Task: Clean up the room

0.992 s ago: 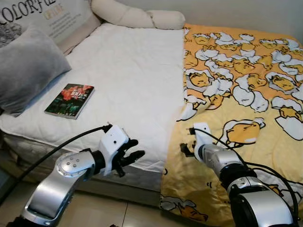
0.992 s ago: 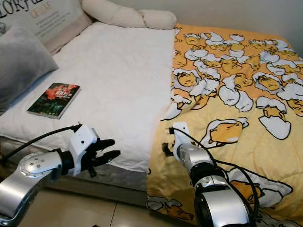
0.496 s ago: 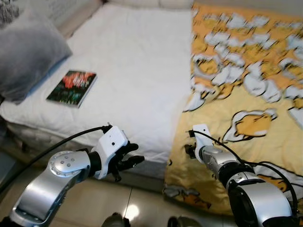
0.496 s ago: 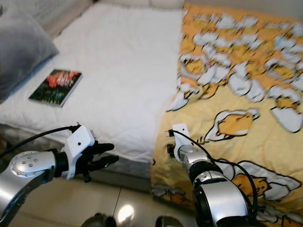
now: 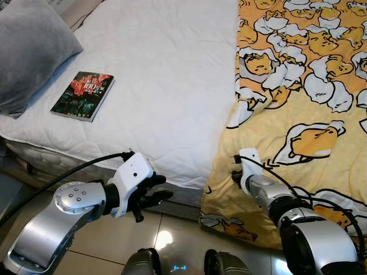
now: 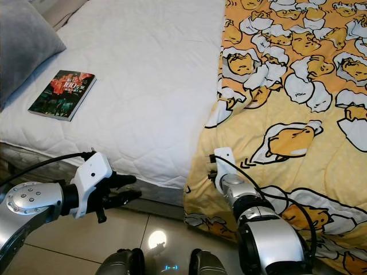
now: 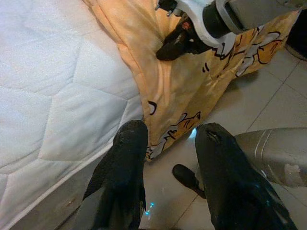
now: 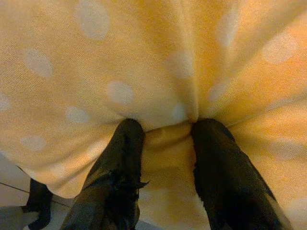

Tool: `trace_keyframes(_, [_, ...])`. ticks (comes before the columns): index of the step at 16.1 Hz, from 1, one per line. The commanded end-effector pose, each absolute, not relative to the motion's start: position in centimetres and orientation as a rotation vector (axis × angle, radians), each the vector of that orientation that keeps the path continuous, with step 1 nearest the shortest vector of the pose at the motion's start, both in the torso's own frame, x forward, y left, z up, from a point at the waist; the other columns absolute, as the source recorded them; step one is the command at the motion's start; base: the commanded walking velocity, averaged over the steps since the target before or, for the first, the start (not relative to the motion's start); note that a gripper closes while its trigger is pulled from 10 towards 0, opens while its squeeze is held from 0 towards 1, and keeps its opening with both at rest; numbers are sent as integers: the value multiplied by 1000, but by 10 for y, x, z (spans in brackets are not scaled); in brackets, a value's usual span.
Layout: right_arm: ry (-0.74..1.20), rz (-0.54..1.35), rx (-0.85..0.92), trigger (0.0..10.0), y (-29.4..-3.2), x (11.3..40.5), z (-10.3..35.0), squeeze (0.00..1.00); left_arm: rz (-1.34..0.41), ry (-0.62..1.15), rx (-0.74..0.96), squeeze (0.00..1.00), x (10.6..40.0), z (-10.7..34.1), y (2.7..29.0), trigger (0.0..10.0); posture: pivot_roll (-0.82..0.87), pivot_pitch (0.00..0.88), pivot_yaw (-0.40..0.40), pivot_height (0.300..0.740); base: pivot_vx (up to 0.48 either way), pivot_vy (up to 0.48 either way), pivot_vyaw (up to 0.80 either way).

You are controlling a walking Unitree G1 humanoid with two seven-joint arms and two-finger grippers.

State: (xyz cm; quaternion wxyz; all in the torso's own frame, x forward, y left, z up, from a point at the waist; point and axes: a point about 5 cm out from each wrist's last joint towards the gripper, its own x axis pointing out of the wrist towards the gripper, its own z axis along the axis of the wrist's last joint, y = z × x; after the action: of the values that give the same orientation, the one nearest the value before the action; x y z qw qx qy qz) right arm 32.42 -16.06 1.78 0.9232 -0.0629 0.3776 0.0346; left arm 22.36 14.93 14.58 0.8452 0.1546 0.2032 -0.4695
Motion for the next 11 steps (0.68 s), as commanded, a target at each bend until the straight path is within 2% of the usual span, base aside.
trace_keyframes(1, [770,57,-128,0,-166,326,20,0,-977,414,330,0,225,149,151,10000,134,195,-1,740,0,0,0])
trace_keyframes(11, [739,88,-96,0,-167,332,28,0,-968,400,325,0,232,150,150,10000,116,170,-6,740,0,0,0])
